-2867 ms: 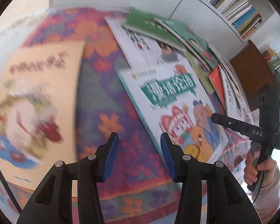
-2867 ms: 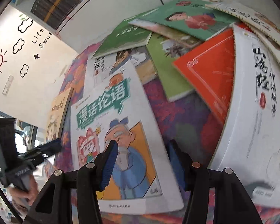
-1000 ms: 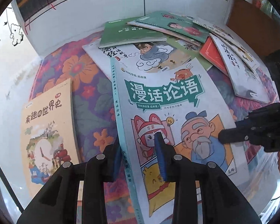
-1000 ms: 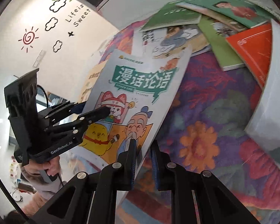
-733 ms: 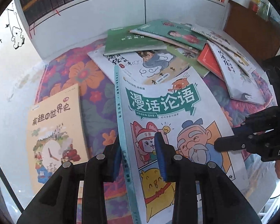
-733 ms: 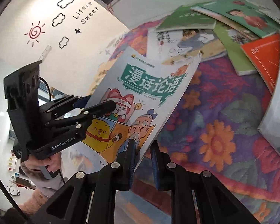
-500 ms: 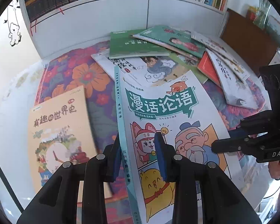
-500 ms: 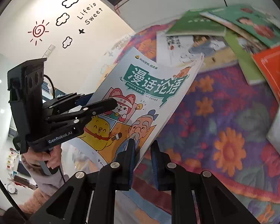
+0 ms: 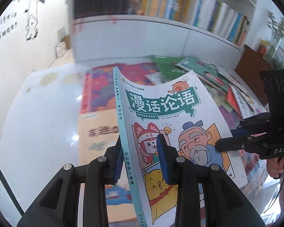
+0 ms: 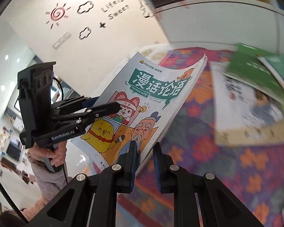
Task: Organize books
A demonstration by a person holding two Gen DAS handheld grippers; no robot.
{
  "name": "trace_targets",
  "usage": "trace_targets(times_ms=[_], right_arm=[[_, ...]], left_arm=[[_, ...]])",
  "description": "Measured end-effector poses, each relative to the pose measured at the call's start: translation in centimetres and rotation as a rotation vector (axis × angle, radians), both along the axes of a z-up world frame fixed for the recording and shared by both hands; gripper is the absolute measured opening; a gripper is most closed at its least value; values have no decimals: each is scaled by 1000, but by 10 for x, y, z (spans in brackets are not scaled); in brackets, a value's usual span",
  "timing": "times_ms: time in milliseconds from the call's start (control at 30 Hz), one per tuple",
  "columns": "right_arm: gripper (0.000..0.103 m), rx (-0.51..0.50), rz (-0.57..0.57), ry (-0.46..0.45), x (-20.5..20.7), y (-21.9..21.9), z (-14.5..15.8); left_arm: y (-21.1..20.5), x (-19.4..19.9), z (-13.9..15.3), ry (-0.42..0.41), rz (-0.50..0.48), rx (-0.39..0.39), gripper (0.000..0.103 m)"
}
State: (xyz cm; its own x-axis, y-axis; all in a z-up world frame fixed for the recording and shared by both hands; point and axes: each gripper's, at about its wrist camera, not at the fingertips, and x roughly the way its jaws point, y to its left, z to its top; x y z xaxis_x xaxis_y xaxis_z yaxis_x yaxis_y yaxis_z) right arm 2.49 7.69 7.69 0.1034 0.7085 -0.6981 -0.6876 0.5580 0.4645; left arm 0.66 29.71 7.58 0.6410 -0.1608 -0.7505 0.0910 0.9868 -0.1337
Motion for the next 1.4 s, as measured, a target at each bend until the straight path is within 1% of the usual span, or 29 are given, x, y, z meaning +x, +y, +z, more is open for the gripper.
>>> trace_targets(times_ms=[67,167,267,333,433,567,600,700,800,1133,1200,1400], right_arm=[[16,6,21,9,6,21,-10],[16,16,35,42,15,44,-29],[16,16,46,86,24,60,-51],[16,22,41,124,31,65,-65],[16,47,14,119,37,62,-75],[16,95,-18,160,41,53,-91],[16,103,-15,173,43,53,-92],[16,100,-5,162,42,53,-91],[17,88,1,141,39,56,-92],[17,90,-9,177,46,56,-95],[17,87,-10,180,46,56,-96],[17,64,-6,169,44,58,-95]], left_arm=[[14,1,-10,13,19,-9,30],[36,6,-30,48,48,-54,30],[42,13,-51,100,56,-47,30],[45,17,-63,140,80,-25,31],[53,17,-67,145,79,-73,35],[58,13,-69,149,109,-36,38],[59,12,-69,155,121,-30,38],[63,10,-71,170,146,-35,38],[64,9,-71,179,147,-30,38],[57,9,-70,208,144,0,38],[55,9,-69,209,144,13,38],[57,8,-70,212,139,9,38]])
